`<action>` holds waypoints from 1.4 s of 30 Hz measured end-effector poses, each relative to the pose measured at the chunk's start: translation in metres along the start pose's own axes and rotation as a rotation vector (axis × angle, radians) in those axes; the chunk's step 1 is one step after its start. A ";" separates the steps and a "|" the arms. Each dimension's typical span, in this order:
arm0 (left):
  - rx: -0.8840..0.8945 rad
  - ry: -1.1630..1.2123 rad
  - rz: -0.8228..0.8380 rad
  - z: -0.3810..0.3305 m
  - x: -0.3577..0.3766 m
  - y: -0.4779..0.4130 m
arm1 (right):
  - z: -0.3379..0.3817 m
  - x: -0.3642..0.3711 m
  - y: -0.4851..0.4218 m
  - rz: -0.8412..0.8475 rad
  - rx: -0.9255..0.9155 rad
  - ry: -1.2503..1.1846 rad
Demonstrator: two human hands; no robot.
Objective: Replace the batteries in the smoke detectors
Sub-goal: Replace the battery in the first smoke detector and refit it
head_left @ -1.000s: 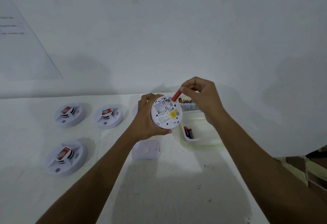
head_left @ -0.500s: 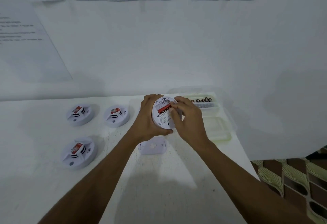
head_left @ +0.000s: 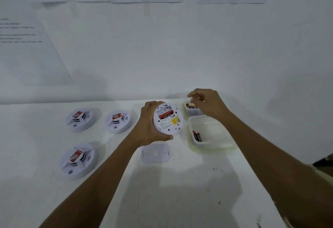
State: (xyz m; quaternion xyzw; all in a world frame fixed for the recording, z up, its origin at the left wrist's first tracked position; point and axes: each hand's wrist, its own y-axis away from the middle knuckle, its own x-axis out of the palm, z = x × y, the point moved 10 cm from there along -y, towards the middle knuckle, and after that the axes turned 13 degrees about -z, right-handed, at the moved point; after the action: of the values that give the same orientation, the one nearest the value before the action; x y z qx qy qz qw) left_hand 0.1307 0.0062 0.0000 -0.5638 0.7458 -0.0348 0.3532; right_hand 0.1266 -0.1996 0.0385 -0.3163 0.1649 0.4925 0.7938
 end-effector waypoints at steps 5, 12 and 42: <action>-0.017 -0.015 0.003 0.005 -0.004 -0.003 | -0.046 0.033 -0.039 0.291 0.040 0.371; -0.047 -0.040 0.024 0.022 -0.006 -0.003 | -0.064 0.062 -0.049 0.438 0.124 0.393; 0.097 -0.107 0.023 -0.029 -0.024 0.031 | 0.087 0.046 0.080 0.172 0.080 -0.426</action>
State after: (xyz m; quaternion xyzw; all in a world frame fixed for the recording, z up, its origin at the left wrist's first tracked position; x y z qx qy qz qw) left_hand 0.0913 0.0282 0.0197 -0.5384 0.7298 -0.0366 0.4197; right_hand 0.0730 -0.0855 0.0494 -0.1582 0.0393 0.6072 0.7776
